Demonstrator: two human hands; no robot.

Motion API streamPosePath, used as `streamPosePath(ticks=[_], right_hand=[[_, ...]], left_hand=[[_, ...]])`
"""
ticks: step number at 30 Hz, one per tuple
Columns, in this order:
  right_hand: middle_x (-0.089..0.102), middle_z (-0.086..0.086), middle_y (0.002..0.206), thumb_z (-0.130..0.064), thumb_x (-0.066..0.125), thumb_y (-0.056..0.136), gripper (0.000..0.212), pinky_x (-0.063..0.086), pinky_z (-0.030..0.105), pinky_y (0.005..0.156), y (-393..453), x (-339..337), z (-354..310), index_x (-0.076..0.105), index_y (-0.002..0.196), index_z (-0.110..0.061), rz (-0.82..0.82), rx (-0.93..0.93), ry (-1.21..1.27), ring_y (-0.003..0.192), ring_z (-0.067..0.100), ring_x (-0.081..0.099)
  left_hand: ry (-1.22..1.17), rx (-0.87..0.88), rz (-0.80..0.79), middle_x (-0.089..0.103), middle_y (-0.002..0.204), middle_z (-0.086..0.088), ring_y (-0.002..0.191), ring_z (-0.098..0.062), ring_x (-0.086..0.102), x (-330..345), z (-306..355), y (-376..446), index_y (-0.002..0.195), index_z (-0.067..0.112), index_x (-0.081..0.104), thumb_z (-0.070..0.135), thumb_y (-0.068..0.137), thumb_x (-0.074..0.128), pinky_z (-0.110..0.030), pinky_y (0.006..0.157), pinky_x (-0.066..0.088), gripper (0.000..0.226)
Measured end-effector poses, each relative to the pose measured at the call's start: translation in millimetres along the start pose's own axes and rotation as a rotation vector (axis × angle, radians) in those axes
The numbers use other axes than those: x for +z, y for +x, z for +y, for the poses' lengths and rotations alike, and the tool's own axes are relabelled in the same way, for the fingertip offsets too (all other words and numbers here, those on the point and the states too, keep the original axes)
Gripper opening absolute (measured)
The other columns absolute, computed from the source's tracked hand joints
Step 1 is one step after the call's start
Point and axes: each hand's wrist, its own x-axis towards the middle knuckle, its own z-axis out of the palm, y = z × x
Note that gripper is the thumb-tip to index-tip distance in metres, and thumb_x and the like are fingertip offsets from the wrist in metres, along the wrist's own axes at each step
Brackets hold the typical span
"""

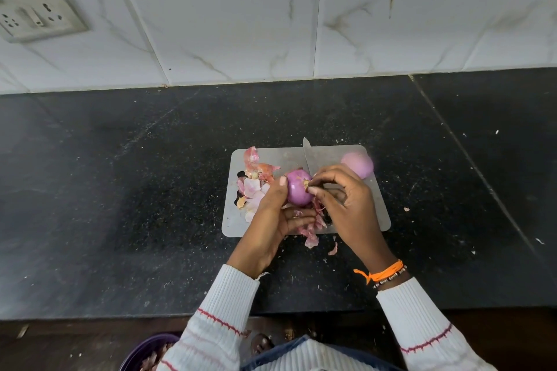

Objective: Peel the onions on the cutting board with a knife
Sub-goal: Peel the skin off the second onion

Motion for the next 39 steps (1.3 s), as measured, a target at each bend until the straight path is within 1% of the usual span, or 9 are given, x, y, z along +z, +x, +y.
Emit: streamPosePath(ticks=[4,7,9,11,13,19,24,29,39], right_hand=[[0.059,-0.004,0.091,-0.012,0.059,0.083,0.009,0.054,0.026,0.072,1,-3,5,0.064,0.090,-0.012,-0.025,0.020,-0.045,0.087,0.008,0.059],[0.058,-0.003,0.089,-0.012,0.056,0.084,0.008,0.051,0.023,0.075,2,-2,6,0.062,0.090,-0.014,0.003,0.007,-0.061,0.086,0.006,0.057],[0.060,-0.002,0.089,-0.014,0.057,0.085,0.010,0.052,0.023,0.076,2,-1,5,0.061,0.088,-0.023,0.085,0.030,0.021,0.085,0.007,0.060],[0.064,0.001,0.091,-0.016,0.057,0.086,0.015,0.055,0.032,0.077,2,-3,7,0.062,0.090,-0.029,0.163,0.099,0.101,0.086,0.014,0.065],[0.067,0.003,0.093,-0.014,0.055,0.088,0.015,0.056,0.038,0.078,2,-5,11,0.066,0.092,-0.024,0.154,0.138,0.091,0.089,0.017,0.066],[0.065,-0.002,0.084,0.002,0.068,0.077,0.019,0.050,0.013,0.074,2,-5,6,0.067,0.084,-0.016,0.128,0.159,-0.060,0.082,0.004,0.062],[0.068,-0.008,0.086,-0.002,0.061,0.084,0.024,0.053,0.018,0.076,2,-5,-3,0.065,0.084,-0.026,0.081,0.286,0.000,0.083,0.004,0.064],[0.068,-0.003,0.087,-0.014,0.069,0.080,0.011,0.055,0.019,0.072,0,1,-8,0.066,0.090,-0.016,0.061,0.351,0.037,0.081,0.004,0.065],[0.069,0.000,0.079,-0.014,0.074,0.074,0.013,0.057,0.027,0.067,3,2,-7,0.067,0.085,-0.013,0.082,0.453,0.090,0.075,0.012,0.067]], left_hand=[[0.063,0.013,-0.030,0.065,0.078,-0.011,0.062,-0.018,0.064,-1,-1,0,0.118,0.006,0.051,0.041,0.085,0.047,-0.025,0.062,0.057,0.049],[0.027,-0.058,0.014,0.061,0.071,-0.012,0.057,-0.016,0.060,0,-1,3,0.100,0.000,0.057,0.052,0.088,0.038,-0.026,0.059,0.054,0.057],[0.024,-0.063,0.001,0.059,0.074,-0.014,0.060,-0.019,0.058,0,-1,4,0.100,-0.002,0.058,0.057,0.083,0.038,-0.030,0.063,0.053,0.064],[0.007,-0.066,-0.007,0.060,0.072,-0.011,0.059,-0.016,0.059,1,-2,4,0.097,0.000,0.058,0.058,0.080,0.036,-0.027,0.062,0.052,0.064],[-0.008,-0.079,-0.014,0.062,0.073,-0.011,0.060,-0.014,0.062,1,-4,5,0.101,0.001,0.058,0.057,0.085,0.033,-0.022,0.061,0.055,0.063],[-0.006,-0.068,-0.003,0.065,0.093,-0.017,0.079,-0.016,0.066,-1,-6,7,0.107,0.008,0.056,0.048,0.092,0.032,-0.024,0.077,0.057,0.050],[0.006,-0.016,0.027,0.067,0.099,-0.013,0.081,-0.016,0.067,4,-6,7,0.115,0.008,0.055,0.048,0.083,0.043,-0.025,0.078,0.057,0.053],[0.085,0.033,0.026,0.063,0.118,-0.017,0.107,-0.027,0.063,5,-6,5,0.123,0.006,0.052,0.045,0.086,0.043,-0.034,0.092,0.052,0.054],[0.132,0.092,-0.015,0.063,0.117,-0.011,0.102,-0.016,0.064,5,-5,3,0.121,0.011,0.053,0.038,0.086,0.042,-0.026,0.087,0.054,0.045]])
